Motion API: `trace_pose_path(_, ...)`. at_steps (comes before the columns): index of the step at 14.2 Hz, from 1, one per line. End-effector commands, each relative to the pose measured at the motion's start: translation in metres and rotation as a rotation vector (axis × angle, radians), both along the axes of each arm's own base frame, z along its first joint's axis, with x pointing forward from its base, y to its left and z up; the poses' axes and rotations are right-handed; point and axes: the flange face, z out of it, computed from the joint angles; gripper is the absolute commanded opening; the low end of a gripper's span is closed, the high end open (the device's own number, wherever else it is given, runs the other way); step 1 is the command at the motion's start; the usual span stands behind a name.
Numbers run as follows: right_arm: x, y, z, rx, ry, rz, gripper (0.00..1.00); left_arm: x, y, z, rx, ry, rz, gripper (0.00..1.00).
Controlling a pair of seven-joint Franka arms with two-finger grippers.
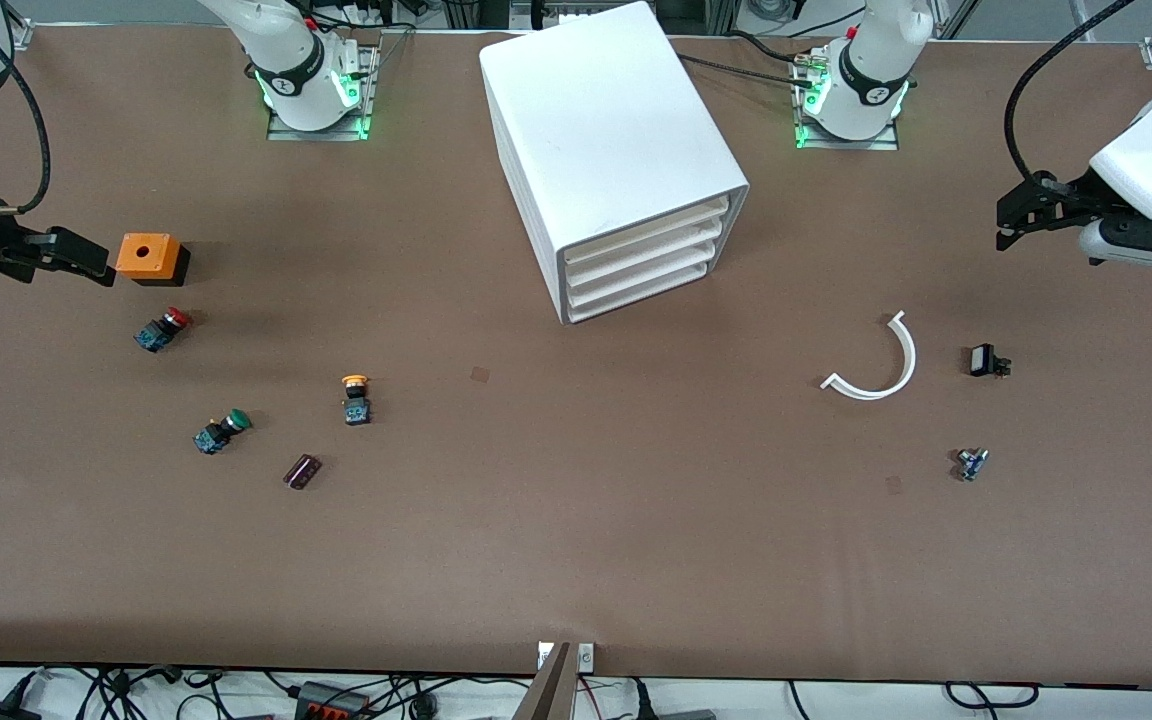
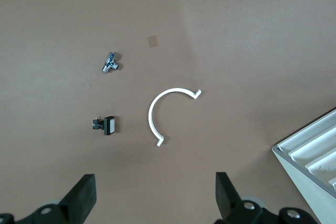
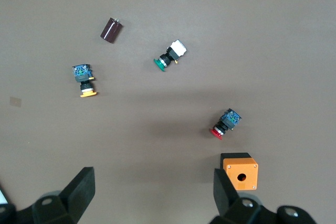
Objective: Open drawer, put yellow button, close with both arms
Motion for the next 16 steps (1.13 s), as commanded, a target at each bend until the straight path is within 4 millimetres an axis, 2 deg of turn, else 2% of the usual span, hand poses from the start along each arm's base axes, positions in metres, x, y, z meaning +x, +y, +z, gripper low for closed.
trace_pose_path(1,-0.006,0.002,0.002,-0.010,-0.011,0.019,1.00,-0.002,-0.002,0.009,-0.013,0.000,-0.008,1.00)
trace_pose_path(10,0.001,0.003,-0.001,-0.011,-0.031,0.021,1.00,-0.003,-0.005,0.012,-0.011,0.007,0.007,1.00)
trace_pose_path(14,0.011,0.013,-0.014,-0.013,-0.038,0.039,1.00,-0.013,-0.037,-0.006,0.000,0.195,-0.058,1.00)
trace_pose_path(16,0.018,0.028,-0.030,-0.014,-0.016,0.063,1.00,-0.026,-0.047,-0.019,-0.046,0.345,-0.081,1.00)
